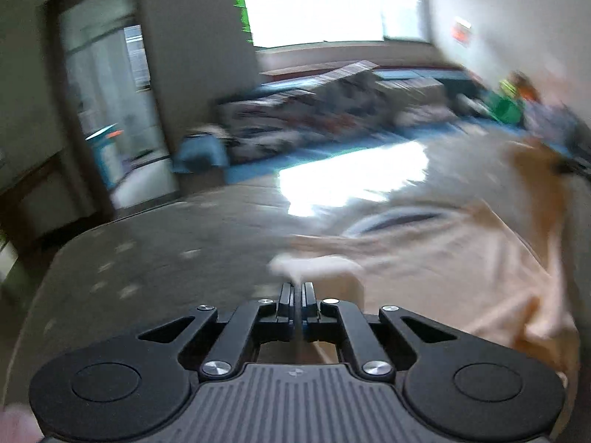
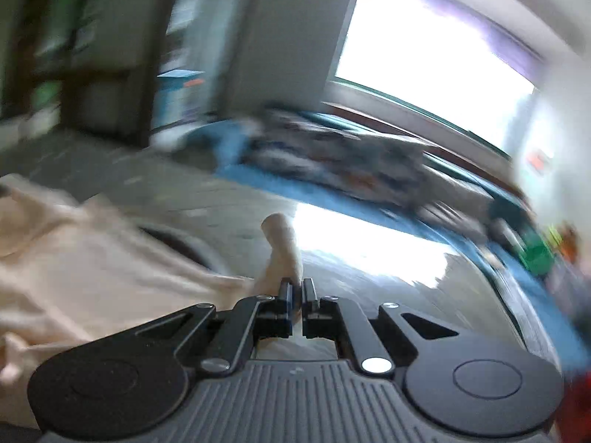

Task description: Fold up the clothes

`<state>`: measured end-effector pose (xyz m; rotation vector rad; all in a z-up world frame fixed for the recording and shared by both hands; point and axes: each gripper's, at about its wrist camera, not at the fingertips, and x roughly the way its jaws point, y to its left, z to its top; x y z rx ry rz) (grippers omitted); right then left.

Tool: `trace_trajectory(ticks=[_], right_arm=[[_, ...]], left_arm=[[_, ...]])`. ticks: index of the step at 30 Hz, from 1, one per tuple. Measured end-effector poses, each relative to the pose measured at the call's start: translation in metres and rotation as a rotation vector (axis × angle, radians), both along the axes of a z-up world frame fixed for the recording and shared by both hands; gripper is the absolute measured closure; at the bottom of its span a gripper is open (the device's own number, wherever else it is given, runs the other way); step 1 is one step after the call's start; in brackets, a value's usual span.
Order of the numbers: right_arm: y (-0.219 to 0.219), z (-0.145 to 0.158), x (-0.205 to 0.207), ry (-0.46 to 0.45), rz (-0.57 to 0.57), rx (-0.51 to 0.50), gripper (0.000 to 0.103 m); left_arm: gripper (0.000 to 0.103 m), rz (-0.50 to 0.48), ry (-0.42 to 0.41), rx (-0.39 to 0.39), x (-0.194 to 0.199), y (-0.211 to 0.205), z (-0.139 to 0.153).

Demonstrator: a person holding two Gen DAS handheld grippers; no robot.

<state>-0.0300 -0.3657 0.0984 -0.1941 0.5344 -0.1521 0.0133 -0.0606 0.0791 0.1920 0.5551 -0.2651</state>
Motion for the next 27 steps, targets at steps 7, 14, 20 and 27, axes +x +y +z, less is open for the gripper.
trace_trajectory(ticks=[7, 14, 20, 27], right_arm=[[-0.065, -0.05, -0.073, 0.057, -0.257, 0.167, 0.099], [-0.079, -0.074, -0.079, 0.097, -0.305, 0.206, 0.095], [-0.071, -0.05, -0.104, 0.103, -0.259, 0.173, 0.081], [-0.026, -0.025, -0.147, 0.018, -0.043, 0.151, 0.08]], left_arm=[[0.099, 0.246, 0.068, -0.054, -0.03, 0.075, -0.022], [0.093, 0.304, 0.175, -0.036, -0.036, 0.1, -0.047], [0.069, 0.248, 0.121, 0.025, -0.055, 0.099, -0.036], [0.058, 0.121, 0.057, 0.062, -0.096, 0.086, -0.017]])
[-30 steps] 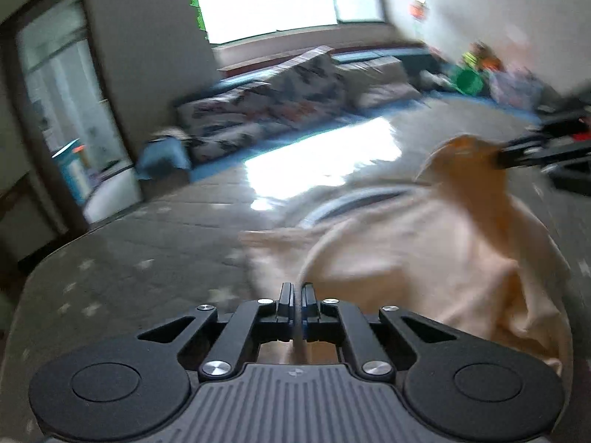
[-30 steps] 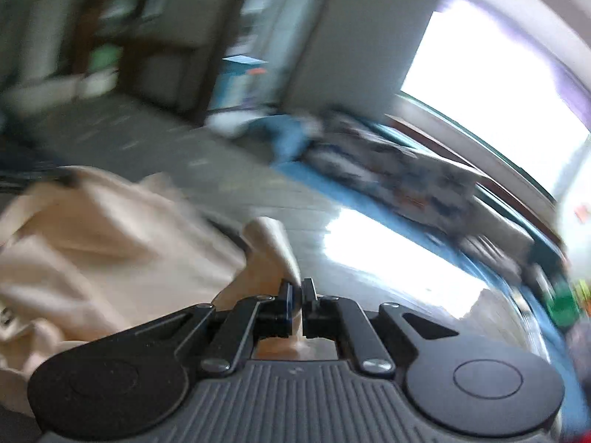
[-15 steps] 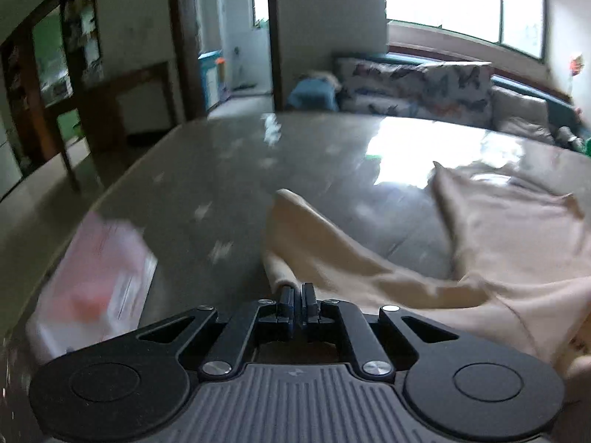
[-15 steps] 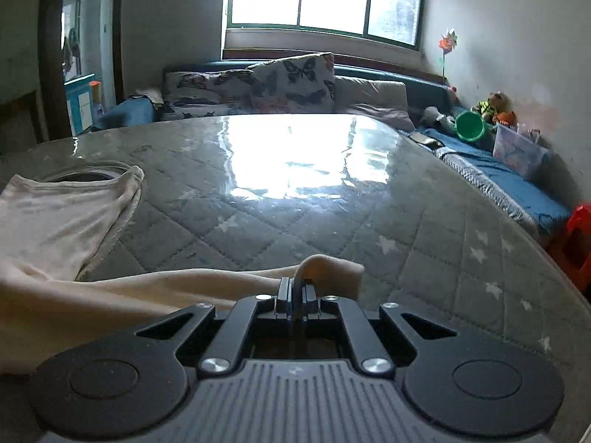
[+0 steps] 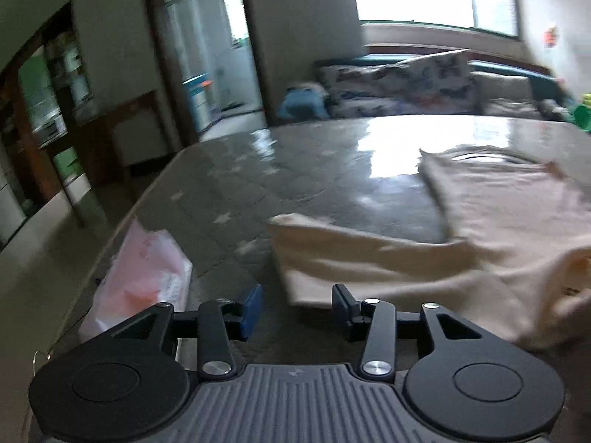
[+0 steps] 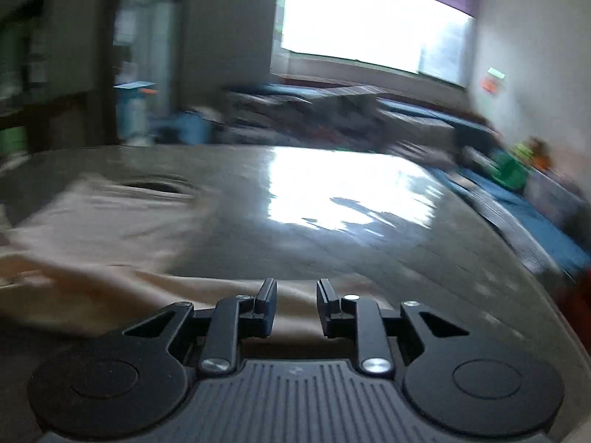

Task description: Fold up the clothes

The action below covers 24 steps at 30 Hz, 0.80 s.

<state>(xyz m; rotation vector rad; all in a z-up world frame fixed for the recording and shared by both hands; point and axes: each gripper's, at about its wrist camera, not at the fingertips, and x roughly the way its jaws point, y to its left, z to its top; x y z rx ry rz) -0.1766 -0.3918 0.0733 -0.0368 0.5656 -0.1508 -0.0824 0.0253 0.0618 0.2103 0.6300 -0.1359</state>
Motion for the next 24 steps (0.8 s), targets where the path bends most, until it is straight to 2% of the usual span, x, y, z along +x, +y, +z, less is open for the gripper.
trace_trajectory(ticks=[4, 9, 13, 17, 19, 20, 21, 22, 24], right_arm=[[0.058, 0.005, -0.006, -0.013, 0.3, 0.021, 0.079], [0.116, -0.009, 0.012, 0.052, 0.557, 0.025, 0.071], [0.139, -0.018, 0.031, 0.07, 0.631, -0.019, 0.065], [0.148, -0.025, 0.047, 0.084, 0.652, -0.039, 0.064], [0.15, -0.027, 0.051, 0.084, 0.666, -0.029, 0.065], [0.151, -0.028, 0.051, 0.082, 0.674, -0.029, 0.066], [0.151, -0.031, 0.052, 0.08, 0.679, -0.029, 0.077], [0.151, -0.031, 0.051, 0.08, 0.681, -0.024, 0.094], [0.149, -0.029, 0.047, 0.087, 0.69, 0.0, 0.095]], left_arm=[[0.058, -0.266, -0.042, -0.008, -0.031, -0.037, 0.007], [0.058, -0.578, -0.056, 0.0, -0.053, -0.083, 0.0], [0.056, -0.65, -0.034, 0.028, -0.051, -0.102, -0.011], [0.056, -0.679, -0.002, 0.017, -0.042, -0.112, -0.023], [0.06, -0.697, 0.003, 0.008, -0.039, -0.117, -0.027], [0.072, -0.704, 0.003, 0.004, -0.038, -0.119, -0.029], [0.079, -0.711, 0.003, 0.0, -0.038, -0.121, -0.03], [0.08, -0.714, 0.0, -0.003, -0.039, -0.12, -0.03], [0.085, -0.719, -0.009, -0.008, -0.041, -0.118, -0.028]])
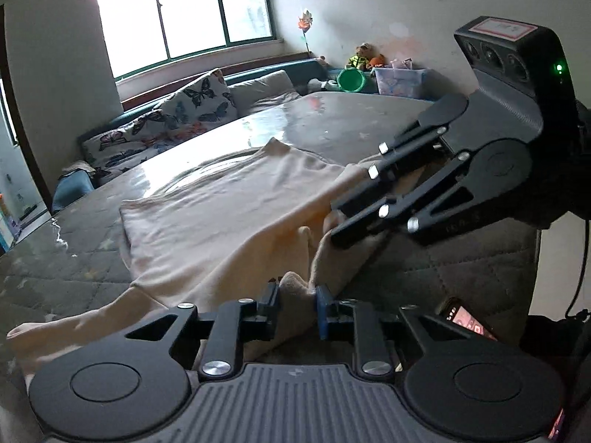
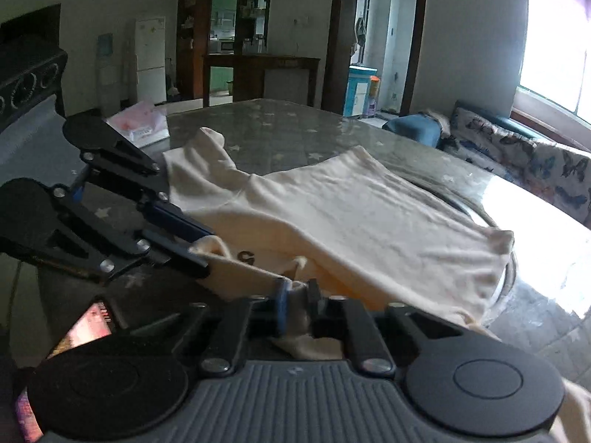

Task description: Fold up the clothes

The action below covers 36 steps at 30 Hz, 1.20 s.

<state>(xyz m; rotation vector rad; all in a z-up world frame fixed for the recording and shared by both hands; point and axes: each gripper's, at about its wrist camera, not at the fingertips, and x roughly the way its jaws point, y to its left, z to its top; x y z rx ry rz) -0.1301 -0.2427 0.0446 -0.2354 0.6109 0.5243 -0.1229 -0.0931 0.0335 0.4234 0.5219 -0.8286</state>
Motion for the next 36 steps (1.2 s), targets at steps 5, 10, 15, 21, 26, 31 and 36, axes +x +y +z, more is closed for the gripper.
trace_trajectory(ticks=[5, 10, 15, 21, 26, 31, 36], right_arm=[[-0.002, 0.017, -0.032, -0.01, 0.045, 0.013, 0.097], [-0.002, 0.021, -0.058, 0.059, 0.095, 0.014, 0.097], [-0.012, 0.023, -0.061, 0.146, 0.118, 0.061, 0.095], [-0.03, 0.039, -0.041, 0.055, -0.011, 0.115, 0.094], [-0.014, 0.011, -0.016, 0.078, -0.017, 0.079, 0.094], [-0.002, -0.003, -0.028, 0.102, 0.055, 0.029, 0.092], [-0.018, 0.011, -0.033, 0.111, 0.049, 0.063, 0.091]], left_arm=[[0.084, -0.036, -0.028, -0.023, -0.014, 0.011, 0.012], [0.082, -0.105, 0.001, 0.006, -0.027, 0.017, 0.007], [0.076, -0.14, 0.013, 0.033, -0.03, 0.023, 0.007], [0.076, -0.113, -0.051, -0.063, -0.013, 0.031, 0.04], [0.078, -0.058, -0.039, -0.105, 0.02, 0.003, 0.041], [0.079, -0.082, 0.027, -0.04, 0.036, -0.03, 0.011], [0.078, -0.168, 0.035, 0.04, 0.021, -0.039, -0.011]])
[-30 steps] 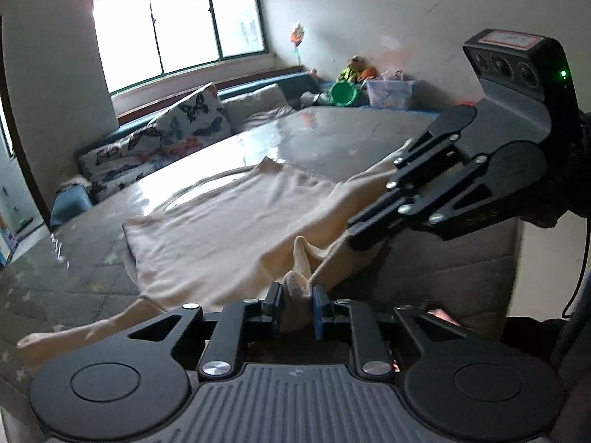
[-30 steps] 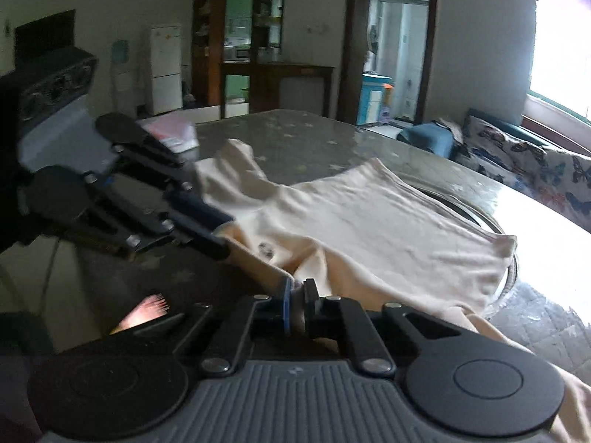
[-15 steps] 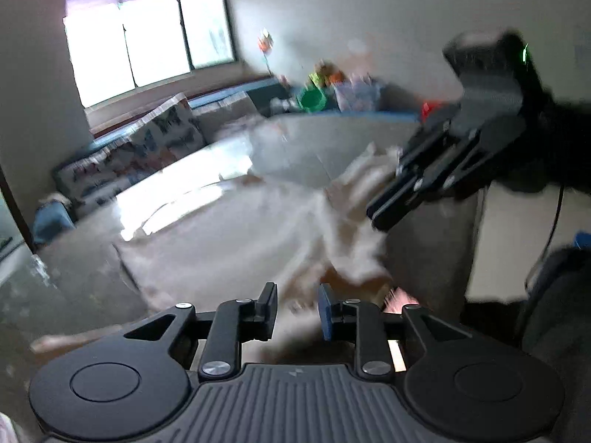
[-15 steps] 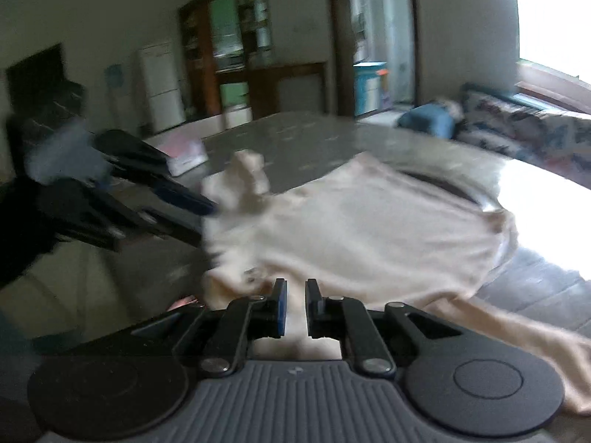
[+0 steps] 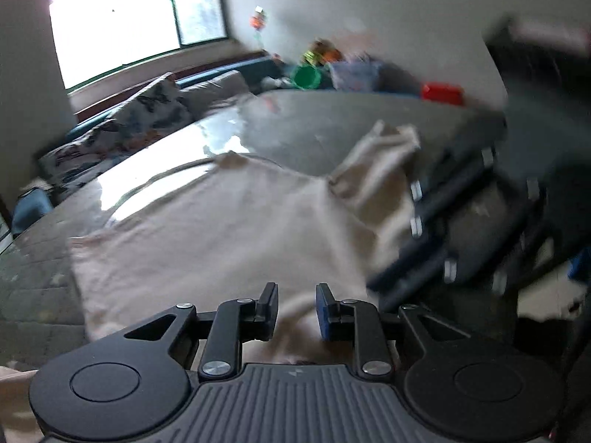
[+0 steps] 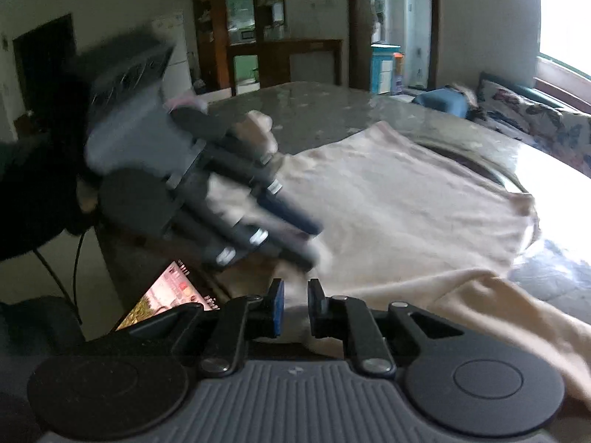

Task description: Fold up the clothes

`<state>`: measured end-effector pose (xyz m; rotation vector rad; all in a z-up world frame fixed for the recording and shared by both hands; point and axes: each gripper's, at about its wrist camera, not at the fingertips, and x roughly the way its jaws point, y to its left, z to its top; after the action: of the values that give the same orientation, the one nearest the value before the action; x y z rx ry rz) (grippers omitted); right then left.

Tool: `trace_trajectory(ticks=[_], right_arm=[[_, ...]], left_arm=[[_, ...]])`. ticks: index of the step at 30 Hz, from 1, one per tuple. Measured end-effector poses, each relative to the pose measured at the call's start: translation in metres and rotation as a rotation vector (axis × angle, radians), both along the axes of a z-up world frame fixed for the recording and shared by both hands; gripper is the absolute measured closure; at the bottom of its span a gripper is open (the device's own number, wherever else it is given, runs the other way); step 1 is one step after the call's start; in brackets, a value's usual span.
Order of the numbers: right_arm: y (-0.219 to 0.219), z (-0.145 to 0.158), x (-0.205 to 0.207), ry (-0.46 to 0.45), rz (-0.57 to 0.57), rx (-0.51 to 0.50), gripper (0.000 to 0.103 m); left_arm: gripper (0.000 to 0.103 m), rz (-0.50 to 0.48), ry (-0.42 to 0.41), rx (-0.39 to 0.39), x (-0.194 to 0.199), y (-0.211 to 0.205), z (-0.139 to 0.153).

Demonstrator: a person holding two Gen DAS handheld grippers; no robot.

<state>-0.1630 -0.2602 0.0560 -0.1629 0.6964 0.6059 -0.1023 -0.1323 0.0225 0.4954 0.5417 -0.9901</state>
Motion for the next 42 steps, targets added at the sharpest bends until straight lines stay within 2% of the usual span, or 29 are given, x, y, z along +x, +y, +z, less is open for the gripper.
trace_trajectory(ticks=[5, 10, 14, 16, 19, 21, 26, 29, 33, 36, 39, 41, 42], right_arm=[[-0.025, 0.011, 0.032, -0.05, -0.157, -0.003, 0.09], [-0.051, -0.008, 0.073, -0.002, -0.302, -0.033, 0.088], [-0.081, -0.006, 0.052, -0.032, -0.394, 0.019, 0.086], [-0.104, -0.003, 0.035, -0.061, -0.484, 0.012, 0.075], [-0.145, -0.004, 0.015, -0.073, -0.655, -0.036, 0.074], [-0.171, -0.007, 0.007, -0.062, -0.751, -0.032, 0.074], [-0.211, -0.03, 0.012, -0.023, -0.897, -0.083, 0.075], [-0.217, -0.029, 0.012, -0.054, -0.925, -0.077, 0.074], [-0.231, -0.027, 0.009, -0.07, -0.959, -0.038, 0.069], [-0.242, -0.033, 0.011, -0.014, -0.945, 0.016, 0.062], [-0.241, -0.036, 0.009, -0.013, -0.945, 0.032, 0.06], [-0.238, -0.036, 0.008, -0.02, -0.945, 0.028, 0.074], [-0.237, -0.035, 0.008, -0.018, -0.943, 0.034, 0.087]], left_arm=[[0.078, -0.007, 0.02, -0.007, -0.003, 0.006, -0.006], [0.078, -0.009, 0.024, -0.009, -0.002, 0.007, -0.007], [0.077, -0.006, 0.039, -0.02, 0.0, 0.008, -0.005], [0.077, -0.01, 0.036, -0.018, 0.0, 0.007, -0.005], [0.076, -0.01, 0.038, -0.017, 0.001, 0.007, -0.005], [0.073, -0.003, 0.038, -0.019, 0.001, 0.007, -0.005], [0.068, 0.05, 0.044, -0.03, -0.001, 0.013, -0.002], [0.059, 0.09, 0.041, -0.04, -0.002, 0.023, 0.003], [0.059, 0.103, 0.029, -0.068, -0.005, 0.028, 0.016], [0.059, 0.043, 0.012, -0.087, -0.01, 0.011, 0.026], [0.059, -0.063, 0.014, -0.101, -0.019, -0.02, 0.031], [0.059, -0.122, 0.014, -0.086, -0.023, -0.045, 0.03], [0.059, -0.142, 0.001, -0.064, -0.026, -0.058, 0.027]])
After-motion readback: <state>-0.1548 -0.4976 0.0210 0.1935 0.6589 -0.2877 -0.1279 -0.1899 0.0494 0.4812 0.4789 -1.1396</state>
